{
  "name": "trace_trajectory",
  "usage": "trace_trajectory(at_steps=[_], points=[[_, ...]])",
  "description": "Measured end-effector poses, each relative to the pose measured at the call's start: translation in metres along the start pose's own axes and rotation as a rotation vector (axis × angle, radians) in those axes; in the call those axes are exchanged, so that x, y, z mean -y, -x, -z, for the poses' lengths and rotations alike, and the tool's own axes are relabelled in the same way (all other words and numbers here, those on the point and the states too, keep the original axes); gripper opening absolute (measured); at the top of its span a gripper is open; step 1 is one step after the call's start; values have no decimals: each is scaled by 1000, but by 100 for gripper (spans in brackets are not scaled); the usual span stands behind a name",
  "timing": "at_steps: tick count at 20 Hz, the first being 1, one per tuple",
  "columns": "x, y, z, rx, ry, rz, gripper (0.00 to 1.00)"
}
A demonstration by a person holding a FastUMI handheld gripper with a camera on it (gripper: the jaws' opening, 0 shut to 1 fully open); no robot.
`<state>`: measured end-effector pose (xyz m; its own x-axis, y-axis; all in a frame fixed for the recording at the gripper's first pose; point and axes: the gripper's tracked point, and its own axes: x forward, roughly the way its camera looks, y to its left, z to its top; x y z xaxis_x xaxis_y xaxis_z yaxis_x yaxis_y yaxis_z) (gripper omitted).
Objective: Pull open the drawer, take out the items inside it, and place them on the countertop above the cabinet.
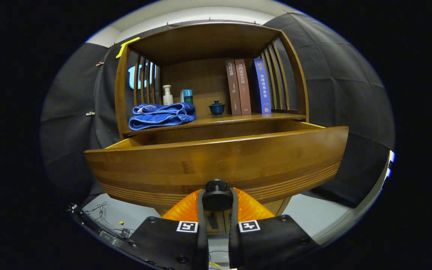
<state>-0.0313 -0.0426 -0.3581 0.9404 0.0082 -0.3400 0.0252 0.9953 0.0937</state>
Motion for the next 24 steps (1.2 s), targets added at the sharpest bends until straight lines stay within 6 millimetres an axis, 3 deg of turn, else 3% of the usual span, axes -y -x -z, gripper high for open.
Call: trace_trajectory(at_steps=[5,9,11,14,16,19,24], points=[[2,25,12,-22,-3,-10,25],[3,26,16,-32,20,-3,25],[0,33,21,-83,4,3,52],[-6,57,-14,-27,52,11,93],[-14,69,-55,27,58,15,93],[-36,72,-99,-20,70,-41,100],[-38,31,-129,-301,90,-32,100]])
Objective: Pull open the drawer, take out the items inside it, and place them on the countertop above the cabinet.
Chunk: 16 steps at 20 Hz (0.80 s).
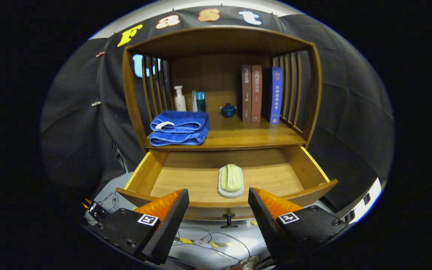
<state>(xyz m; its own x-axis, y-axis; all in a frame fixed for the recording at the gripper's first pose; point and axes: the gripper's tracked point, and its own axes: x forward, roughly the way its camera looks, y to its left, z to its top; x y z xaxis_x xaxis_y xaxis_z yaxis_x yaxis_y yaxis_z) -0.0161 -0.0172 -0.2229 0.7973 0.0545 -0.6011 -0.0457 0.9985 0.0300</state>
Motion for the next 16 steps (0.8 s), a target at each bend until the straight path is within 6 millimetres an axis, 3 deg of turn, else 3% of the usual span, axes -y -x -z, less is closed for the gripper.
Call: trace_trajectory(at_steps=[2,5,9,11,16], points=[[1,-29,-12,-82,20,-3,99],[15,-82,-13,-206,20,38,99],[37,-140,12,-360,16,102,91],[36,-155,27,-423,-18,94,89],[46,-178,52,-487,-29,137,50]])
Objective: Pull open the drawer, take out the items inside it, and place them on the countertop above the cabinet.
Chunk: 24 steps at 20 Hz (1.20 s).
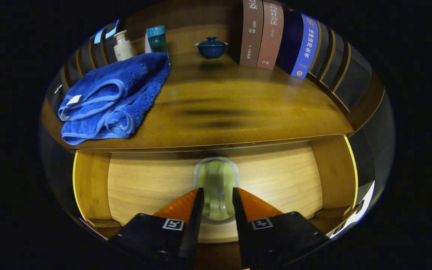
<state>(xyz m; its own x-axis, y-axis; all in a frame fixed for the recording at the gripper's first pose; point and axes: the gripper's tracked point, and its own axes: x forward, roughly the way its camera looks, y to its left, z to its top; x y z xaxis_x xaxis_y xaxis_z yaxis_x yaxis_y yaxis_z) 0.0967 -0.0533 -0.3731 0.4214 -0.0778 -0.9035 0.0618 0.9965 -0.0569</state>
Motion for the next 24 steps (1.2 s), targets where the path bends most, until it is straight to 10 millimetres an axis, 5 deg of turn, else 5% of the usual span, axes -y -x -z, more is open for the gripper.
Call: trace_trajectory(at_steps=[2,5,6,9,14,20,24], points=[[-1,-9,5,-26,-4,-1,25],[1,-15,11,-42,-11,-20,25],[0,-13,14,-48,-16,-31,15],[-6,-1,22,-65,-3,-70,15],[-23,52,21,-48,22,-155,15],[-36,115,-6,-21,16,-250,15],[-26,132,-48,36,15,-240,15]])
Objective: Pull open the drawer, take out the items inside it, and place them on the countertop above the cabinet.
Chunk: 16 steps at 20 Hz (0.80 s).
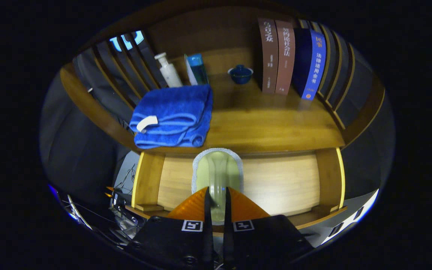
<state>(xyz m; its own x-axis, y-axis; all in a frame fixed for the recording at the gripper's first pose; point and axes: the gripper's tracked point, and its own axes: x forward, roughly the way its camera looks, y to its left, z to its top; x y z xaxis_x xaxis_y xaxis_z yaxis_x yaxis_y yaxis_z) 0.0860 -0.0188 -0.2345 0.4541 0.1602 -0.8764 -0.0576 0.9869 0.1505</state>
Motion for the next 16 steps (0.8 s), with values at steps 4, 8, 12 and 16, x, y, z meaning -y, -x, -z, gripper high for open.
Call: trace_trajectory(at_steps=[4,8,12,16], points=[[28,-18,-51,23,-23,86,15],[45,-48,-97,29,-27,129,15],[44,-81,-104,-8,-32,139,15],[49,-97,-115,-4,-21,166,15]])
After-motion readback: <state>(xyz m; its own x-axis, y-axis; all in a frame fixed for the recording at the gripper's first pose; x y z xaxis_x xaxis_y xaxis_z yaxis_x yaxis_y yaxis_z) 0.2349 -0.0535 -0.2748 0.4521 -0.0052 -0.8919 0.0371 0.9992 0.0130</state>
